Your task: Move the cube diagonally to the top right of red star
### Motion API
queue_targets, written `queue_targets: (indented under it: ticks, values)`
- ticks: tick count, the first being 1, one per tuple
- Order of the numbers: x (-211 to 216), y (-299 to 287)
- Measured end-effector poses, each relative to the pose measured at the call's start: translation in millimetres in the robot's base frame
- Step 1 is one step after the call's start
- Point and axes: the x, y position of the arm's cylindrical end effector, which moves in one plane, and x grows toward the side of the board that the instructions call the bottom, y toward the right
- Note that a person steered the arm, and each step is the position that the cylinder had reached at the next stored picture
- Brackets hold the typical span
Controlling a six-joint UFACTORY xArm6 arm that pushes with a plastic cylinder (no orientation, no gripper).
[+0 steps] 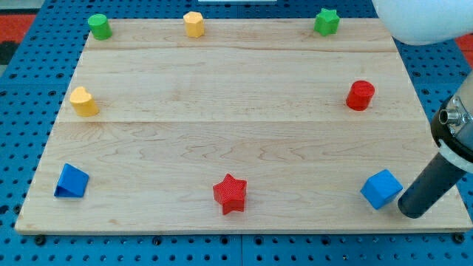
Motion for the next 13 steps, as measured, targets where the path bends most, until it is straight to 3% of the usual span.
queue_targets:
  ticks: [1, 3, 4, 6, 7, 8, 10, 13]
  values:
    - [0.3, 1.3]
    - [-40.0, -0.9]
    - [-12.1, -20.7]
    - [9.8, -62.8]
    - [-6.7, -138.7]
    - [-28.4, -161.1]
    - [-47.0, -139.7]
    - [-135.4, -86.4]
